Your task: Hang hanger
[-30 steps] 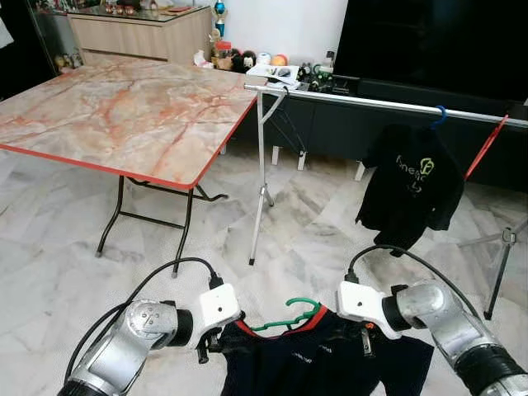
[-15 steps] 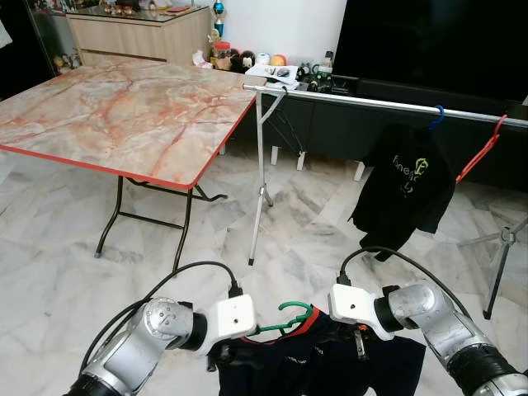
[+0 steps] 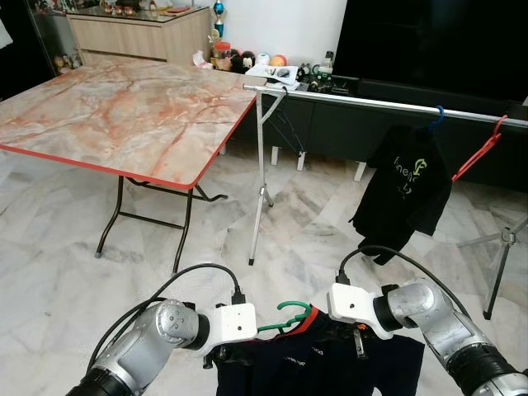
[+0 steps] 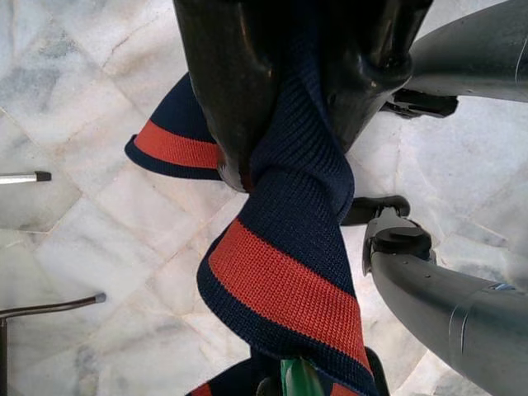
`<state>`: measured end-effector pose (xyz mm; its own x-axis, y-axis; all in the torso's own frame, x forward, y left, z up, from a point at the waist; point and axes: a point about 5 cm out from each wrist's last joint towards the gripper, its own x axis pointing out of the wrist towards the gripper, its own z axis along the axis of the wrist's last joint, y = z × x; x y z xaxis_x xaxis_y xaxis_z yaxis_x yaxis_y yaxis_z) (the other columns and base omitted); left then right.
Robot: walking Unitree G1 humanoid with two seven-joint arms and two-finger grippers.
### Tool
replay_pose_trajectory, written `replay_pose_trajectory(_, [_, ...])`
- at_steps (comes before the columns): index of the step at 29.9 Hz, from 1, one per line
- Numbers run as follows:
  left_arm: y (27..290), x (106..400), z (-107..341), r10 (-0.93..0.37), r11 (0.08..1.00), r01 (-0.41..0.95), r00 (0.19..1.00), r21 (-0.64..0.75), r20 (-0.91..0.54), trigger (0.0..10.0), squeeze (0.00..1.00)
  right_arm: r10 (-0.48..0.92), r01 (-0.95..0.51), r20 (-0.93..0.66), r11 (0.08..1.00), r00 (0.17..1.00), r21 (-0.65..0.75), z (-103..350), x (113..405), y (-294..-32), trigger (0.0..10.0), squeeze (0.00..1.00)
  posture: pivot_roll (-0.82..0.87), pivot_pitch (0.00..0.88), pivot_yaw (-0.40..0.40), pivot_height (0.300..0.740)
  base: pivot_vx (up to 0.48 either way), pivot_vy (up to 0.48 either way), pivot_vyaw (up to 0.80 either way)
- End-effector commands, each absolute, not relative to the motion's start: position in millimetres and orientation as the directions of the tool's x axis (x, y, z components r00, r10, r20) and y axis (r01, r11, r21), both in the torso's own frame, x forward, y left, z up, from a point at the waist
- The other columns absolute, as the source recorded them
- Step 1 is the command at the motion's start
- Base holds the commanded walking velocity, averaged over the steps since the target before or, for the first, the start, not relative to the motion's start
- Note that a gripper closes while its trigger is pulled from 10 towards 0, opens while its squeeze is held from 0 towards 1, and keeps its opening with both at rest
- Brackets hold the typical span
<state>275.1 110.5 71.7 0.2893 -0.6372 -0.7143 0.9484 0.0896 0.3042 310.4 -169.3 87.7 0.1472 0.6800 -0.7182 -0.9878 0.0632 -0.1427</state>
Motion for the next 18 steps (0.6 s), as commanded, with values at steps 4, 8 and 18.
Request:
replay_pose_trajectory(4, [114.1, 276.4, 70.3, -0.605, 0.060, 0.944, 0.294, 0.326, -0.740, 9.6, 0.00, 0.690, -0.977, -0.701, 0.044, 0.179, -0.207, 104.1, 318.8, -165.9, 10.0, 0.00, 0.12, 0.000, -0.072, 0.740, 0.000, 0.000, 0.00])
replay_pose_trajectory(8, [118.1, 280.5, 69.3, -0.593, 0.088, 0.933, 0.330, 0.348, -0.735, 0.0, 0.00, 0.689, -0.977, -0.702, 0.044, 0.181, -0.208, 104.1, 318.9, -165.7, 10.0, 0.00, 0.12, 0.000, -0.072, 0.740, 0.000, 0.000, 0.00])
replay_pose_trajectory(18, [124.4, 283.0, 69.2, -0.577, 0.091, 0.929, 0.343, 0.360, -0.741, 0.0, 0.00, 0.683, -0.976, -0.707, 0.044, 0.184, -0.212, 102.7, 318.7, -165.6, 10.0, 0.00, 0.12, 0.000, -0.072, 0.740, 0.000, 0.000, 0.00])
